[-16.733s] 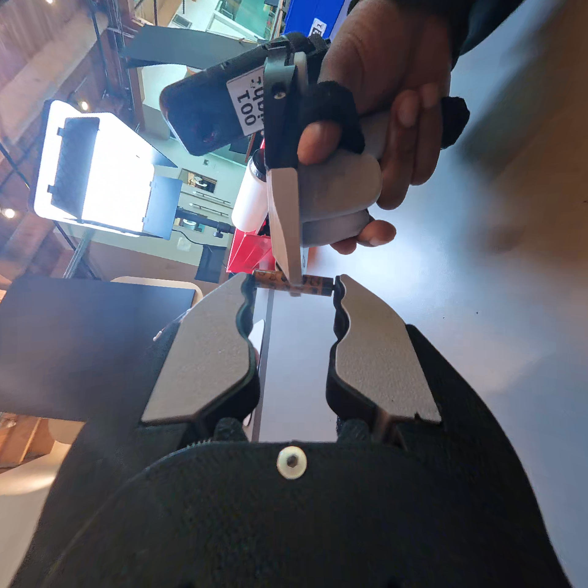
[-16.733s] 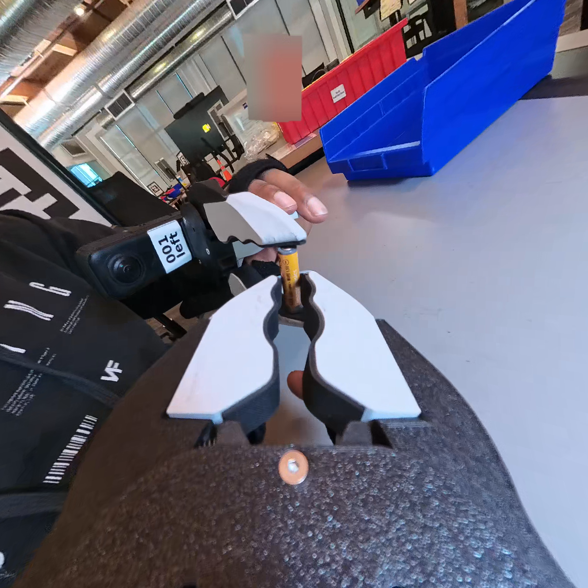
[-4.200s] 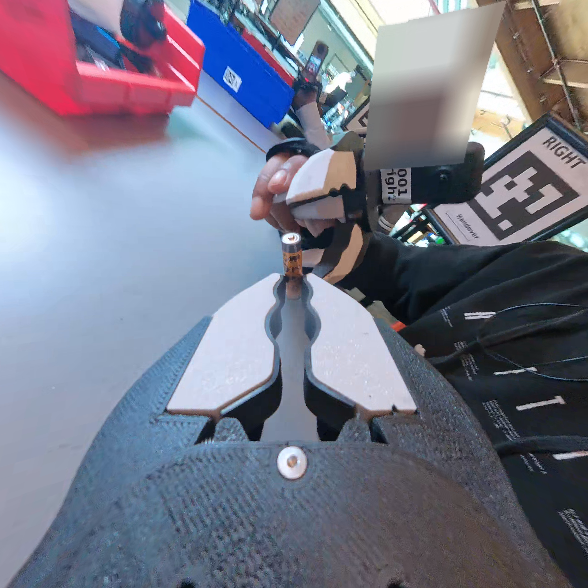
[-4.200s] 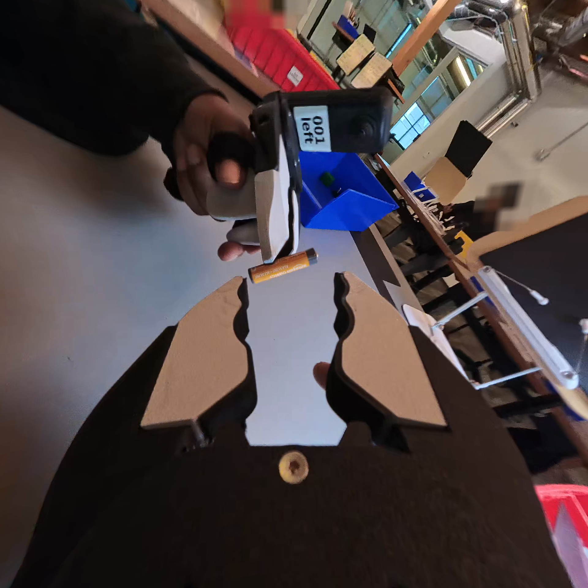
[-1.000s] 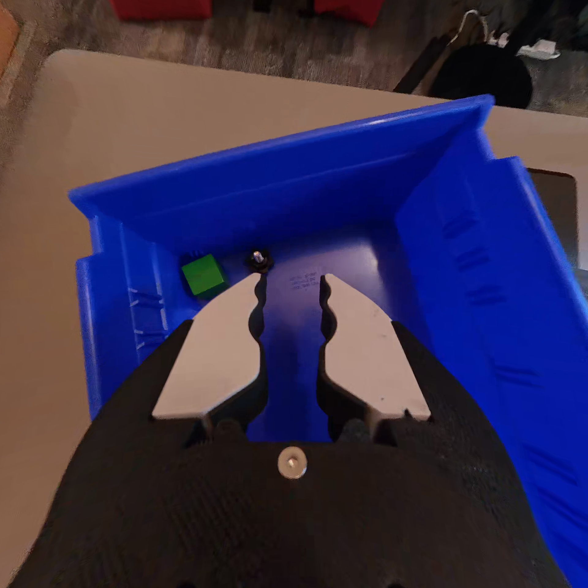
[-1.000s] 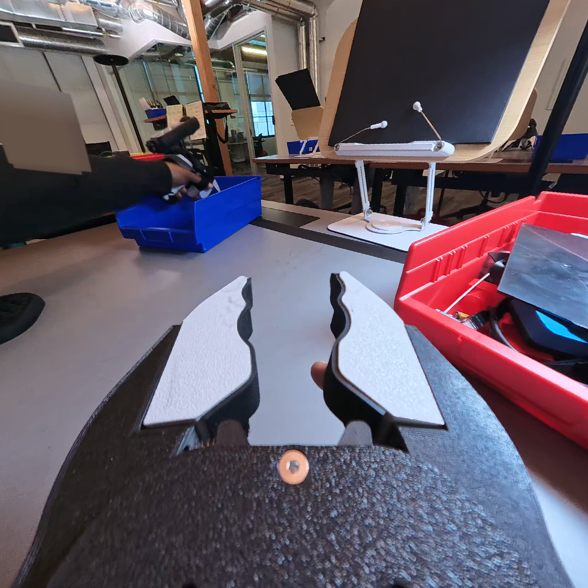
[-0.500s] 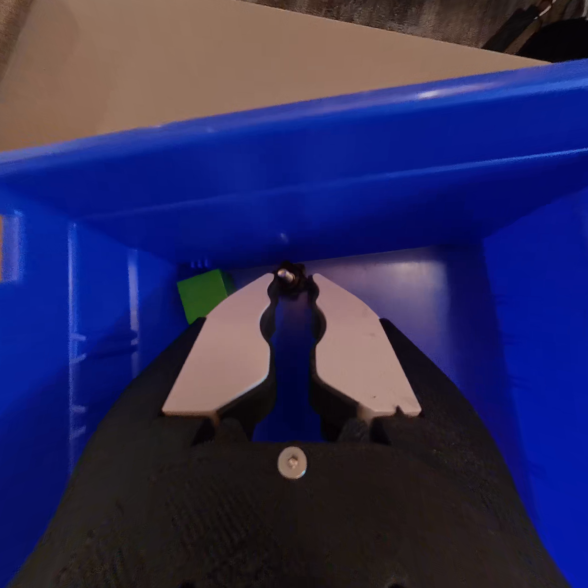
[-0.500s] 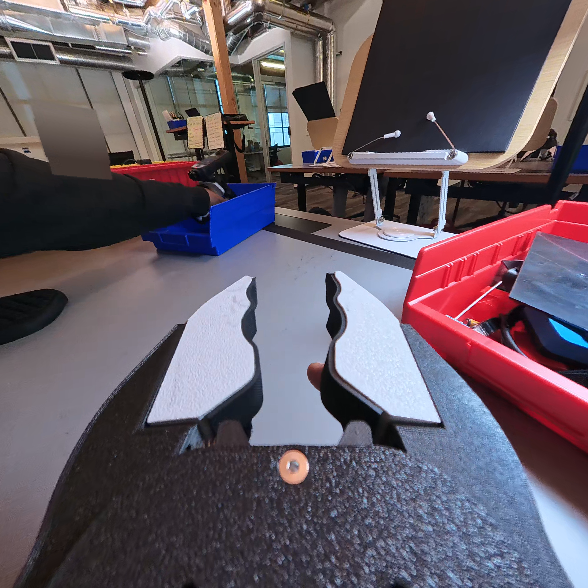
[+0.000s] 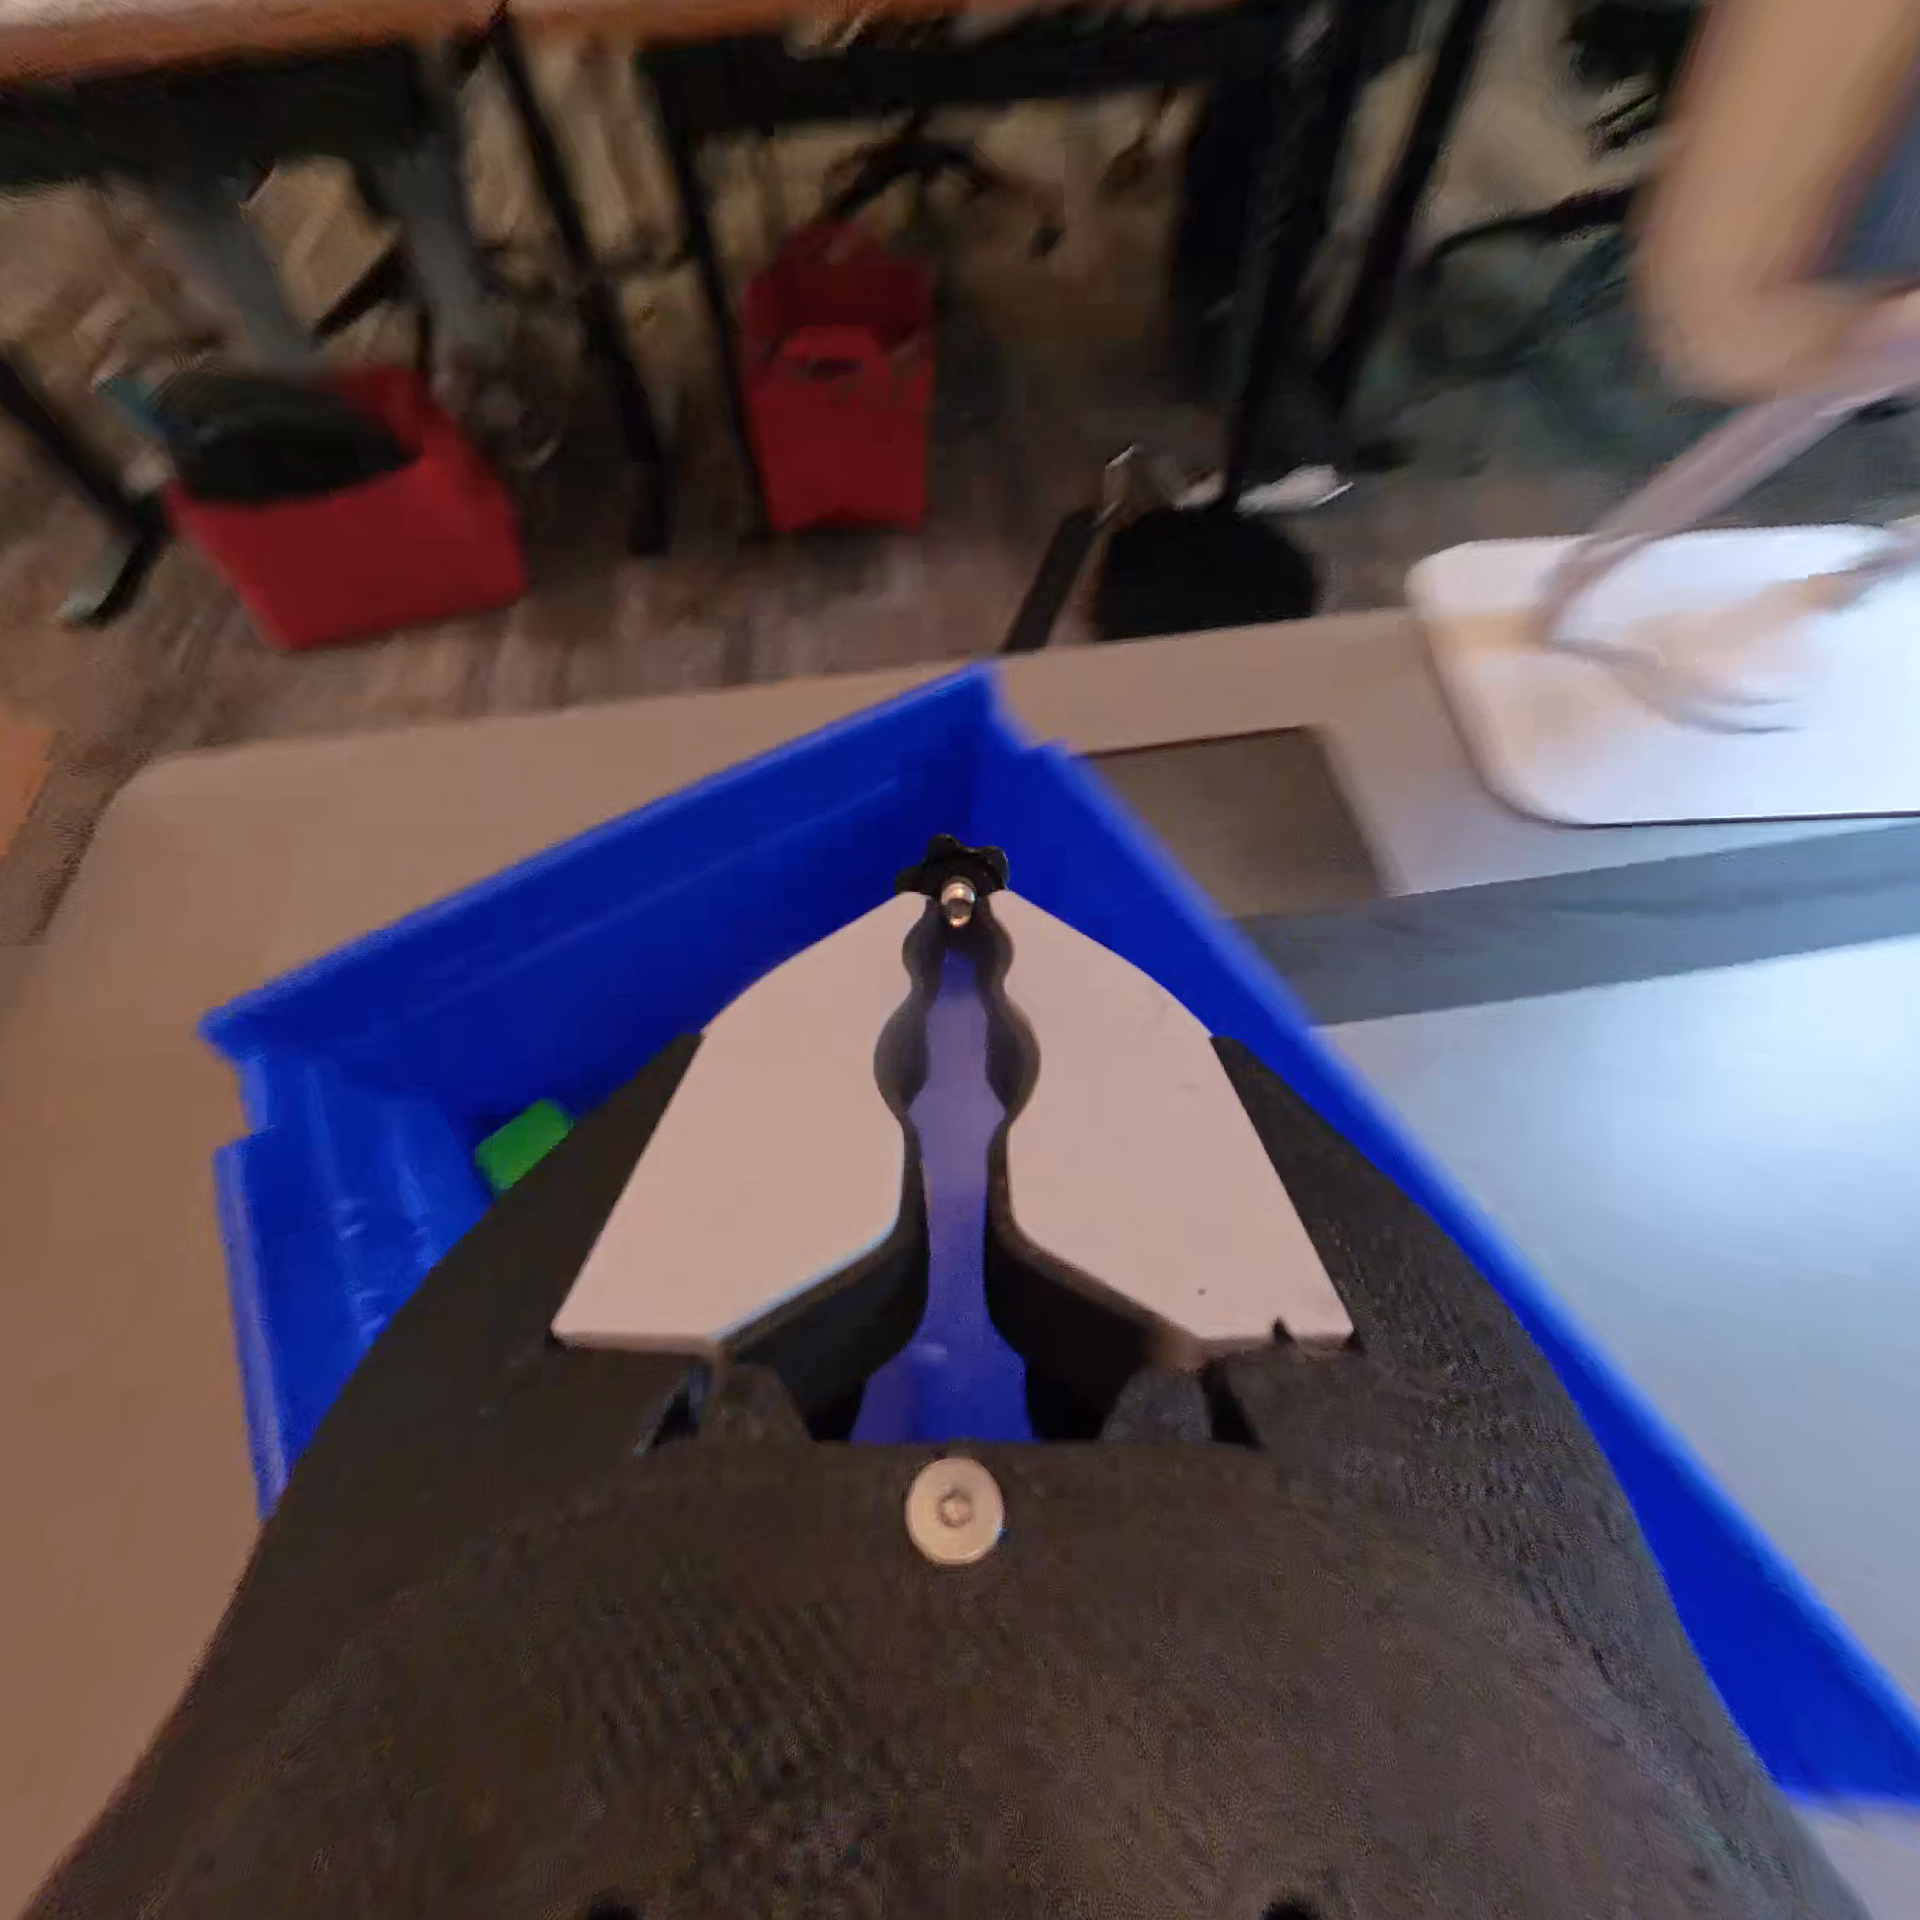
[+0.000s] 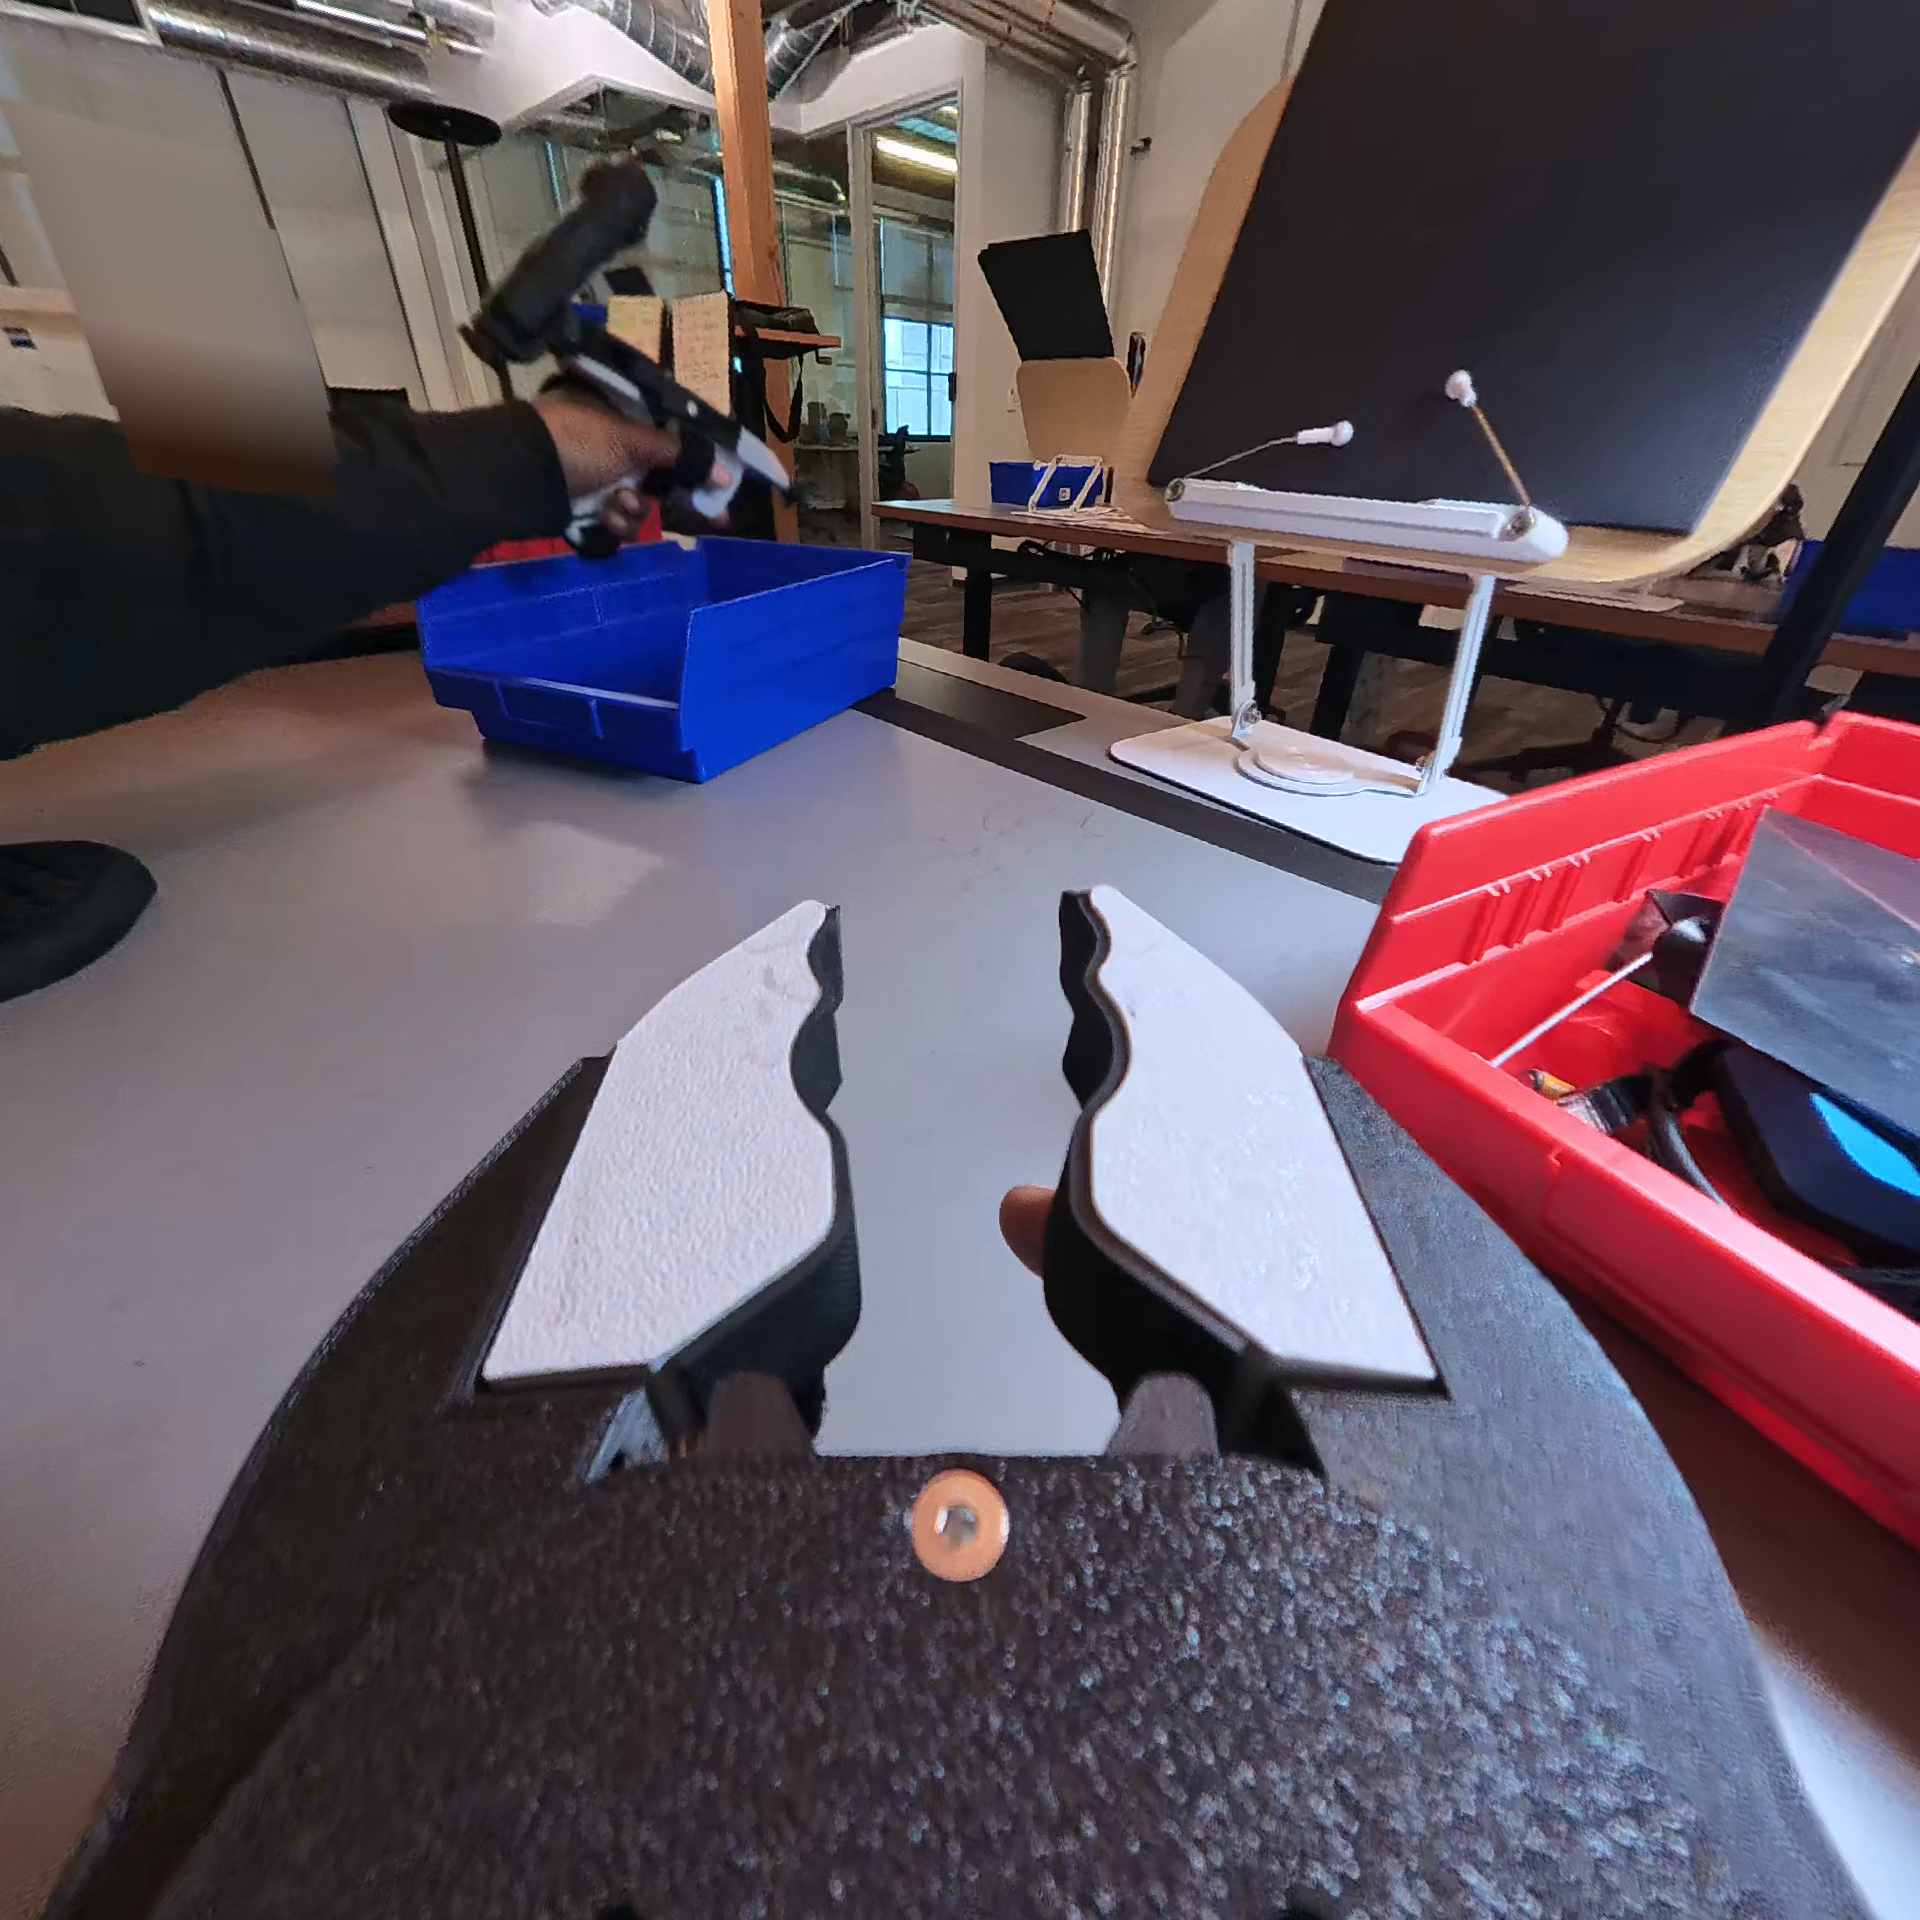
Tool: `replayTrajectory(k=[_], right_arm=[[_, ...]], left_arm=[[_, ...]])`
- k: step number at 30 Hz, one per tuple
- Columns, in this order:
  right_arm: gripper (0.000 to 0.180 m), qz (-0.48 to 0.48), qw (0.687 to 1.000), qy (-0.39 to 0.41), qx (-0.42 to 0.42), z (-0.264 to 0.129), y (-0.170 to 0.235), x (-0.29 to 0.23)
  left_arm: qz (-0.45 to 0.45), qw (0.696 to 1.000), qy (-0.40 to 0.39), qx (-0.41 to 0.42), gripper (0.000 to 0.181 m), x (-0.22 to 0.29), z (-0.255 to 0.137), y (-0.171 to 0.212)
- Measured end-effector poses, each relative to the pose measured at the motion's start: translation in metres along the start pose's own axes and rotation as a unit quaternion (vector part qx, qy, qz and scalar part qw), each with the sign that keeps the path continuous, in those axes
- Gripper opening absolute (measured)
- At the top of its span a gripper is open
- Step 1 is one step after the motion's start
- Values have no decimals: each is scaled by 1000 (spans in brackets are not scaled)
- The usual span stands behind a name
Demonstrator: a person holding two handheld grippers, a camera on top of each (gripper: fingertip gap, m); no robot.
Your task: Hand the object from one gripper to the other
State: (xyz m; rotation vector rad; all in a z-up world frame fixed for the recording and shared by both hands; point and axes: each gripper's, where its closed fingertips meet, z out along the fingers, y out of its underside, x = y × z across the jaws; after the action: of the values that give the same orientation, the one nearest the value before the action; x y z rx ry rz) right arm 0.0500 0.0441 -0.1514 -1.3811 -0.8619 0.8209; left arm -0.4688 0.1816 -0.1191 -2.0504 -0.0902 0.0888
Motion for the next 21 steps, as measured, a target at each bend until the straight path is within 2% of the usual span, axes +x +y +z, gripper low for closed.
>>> replayTrajectory(k=[3,5,9,12,15,17,19,21], right_arm=[[40,-26,1000,1,2,5,-6,-7],[39,-34,999,-15,11,10,-18,-22],[40,-92,994,-49,17,29,-42,-62],[42,-139,988,-71,19,51,-54,-92],[47,-206,974,-93,-3,77,-42,-111],[43,-213,970,-116,-4,89,-31,-120],[28,-198,971,-136,2,95,-20,-124],[25,-192,972,-137,4,97,-11,-123]], left_arm=[[4,987,152,46,5,81,-50,-20],[-8,960,271,63,6,143,-90,-18],[-26,870,486,72,5,259,-168,15],[-47,797,600,53,5,324,-211,54],[-64,750,657,42,5,359,-230,85],[-62,746,663,19,5,369,-226,105],[-74,744,665,7,5,369,-221,116],[-87,740,667,-9,5,368,-216,122]])
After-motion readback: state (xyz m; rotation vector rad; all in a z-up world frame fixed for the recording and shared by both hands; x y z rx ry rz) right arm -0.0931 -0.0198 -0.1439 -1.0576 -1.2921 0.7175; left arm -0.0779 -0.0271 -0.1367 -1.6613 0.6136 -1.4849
